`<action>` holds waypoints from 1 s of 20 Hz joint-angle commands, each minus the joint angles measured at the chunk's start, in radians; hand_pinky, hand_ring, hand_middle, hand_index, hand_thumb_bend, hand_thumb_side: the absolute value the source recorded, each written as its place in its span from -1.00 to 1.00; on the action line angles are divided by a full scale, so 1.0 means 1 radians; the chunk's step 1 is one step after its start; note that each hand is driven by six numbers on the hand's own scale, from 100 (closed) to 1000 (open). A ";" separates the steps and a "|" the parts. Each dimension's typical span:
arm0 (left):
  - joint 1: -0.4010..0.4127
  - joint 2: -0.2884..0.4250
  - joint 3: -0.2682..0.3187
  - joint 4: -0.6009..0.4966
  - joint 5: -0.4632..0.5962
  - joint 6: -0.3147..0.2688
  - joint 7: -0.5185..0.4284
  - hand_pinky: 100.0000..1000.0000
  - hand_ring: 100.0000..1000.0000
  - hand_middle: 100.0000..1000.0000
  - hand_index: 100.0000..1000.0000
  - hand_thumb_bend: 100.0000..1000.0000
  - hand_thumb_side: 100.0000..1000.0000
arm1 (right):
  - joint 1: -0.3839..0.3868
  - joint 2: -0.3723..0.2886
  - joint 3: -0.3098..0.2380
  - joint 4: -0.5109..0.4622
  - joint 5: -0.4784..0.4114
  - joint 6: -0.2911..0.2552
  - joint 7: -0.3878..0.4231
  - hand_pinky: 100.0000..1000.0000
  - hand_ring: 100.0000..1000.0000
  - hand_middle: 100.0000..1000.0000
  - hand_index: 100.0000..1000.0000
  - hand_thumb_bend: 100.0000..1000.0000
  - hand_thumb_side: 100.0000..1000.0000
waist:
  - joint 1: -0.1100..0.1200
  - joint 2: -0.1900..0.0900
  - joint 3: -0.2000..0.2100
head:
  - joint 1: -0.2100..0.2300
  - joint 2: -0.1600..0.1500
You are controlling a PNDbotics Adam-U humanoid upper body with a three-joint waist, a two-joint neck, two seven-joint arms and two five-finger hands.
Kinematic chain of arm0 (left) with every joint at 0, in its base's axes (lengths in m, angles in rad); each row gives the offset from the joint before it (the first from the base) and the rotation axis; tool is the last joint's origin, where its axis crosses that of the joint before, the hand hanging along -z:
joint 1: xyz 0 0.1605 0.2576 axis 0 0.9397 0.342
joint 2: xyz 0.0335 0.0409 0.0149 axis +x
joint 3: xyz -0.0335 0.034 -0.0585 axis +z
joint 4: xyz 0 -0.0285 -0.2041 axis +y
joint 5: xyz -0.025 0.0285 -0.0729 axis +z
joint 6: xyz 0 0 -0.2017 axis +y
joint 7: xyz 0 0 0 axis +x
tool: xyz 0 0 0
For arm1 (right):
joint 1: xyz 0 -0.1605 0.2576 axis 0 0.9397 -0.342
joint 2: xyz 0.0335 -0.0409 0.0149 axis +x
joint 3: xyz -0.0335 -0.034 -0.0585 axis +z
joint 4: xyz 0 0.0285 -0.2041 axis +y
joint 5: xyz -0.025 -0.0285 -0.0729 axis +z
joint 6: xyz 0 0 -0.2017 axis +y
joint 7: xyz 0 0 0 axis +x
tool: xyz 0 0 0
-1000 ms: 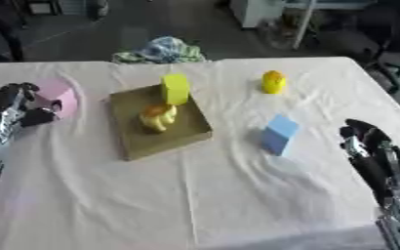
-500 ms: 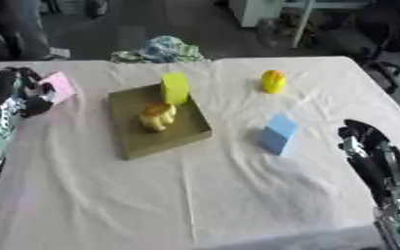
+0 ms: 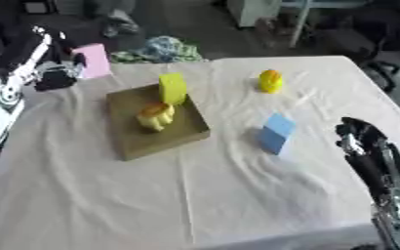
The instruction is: Pick up objects on the table and place them in the box.
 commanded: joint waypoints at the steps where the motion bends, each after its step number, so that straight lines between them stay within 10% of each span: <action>1: -0.016 0.013 -0.046 -0.024 -0.032 -0.033 -0.062 0.24 -0.14 -0.03 0.32 -1.00 -0.59 | -0.014 -0.016 -0.005 -0.013 0.002 -0.002 0.001 0.35 0.50 0.26 0.54 -1.00 -0.10 | 0.012 0.003 -0.005 | -0.004 0.004; 9: -0.001 -0.088 -0.031 0.137 -0.151 -0.064 -0.050 0.26 -0.05 0.11 0.44 -0.99 -0.45 | -0.013 -0.013 -0.004 -0.010 0.001 -0.002 0.003 0.35 0.50 0.26 0.54 -1.00 -0.10 | 0.008 0.001 -0.012 | -0.006 0.004; 20: 0.002 -0.077 0.038 0.077 -0.098 -0.058 0.046 0.46 0.32 0.56 0.74 -0.19 0.51 | -0.013 -0.011 -0.004 -0.009 0.001 -0.002 0.004 0.35 0.51 0.26 0.54 -1.00 -0.09 | 0.007 0.002 -0.004 | -0.010 0.004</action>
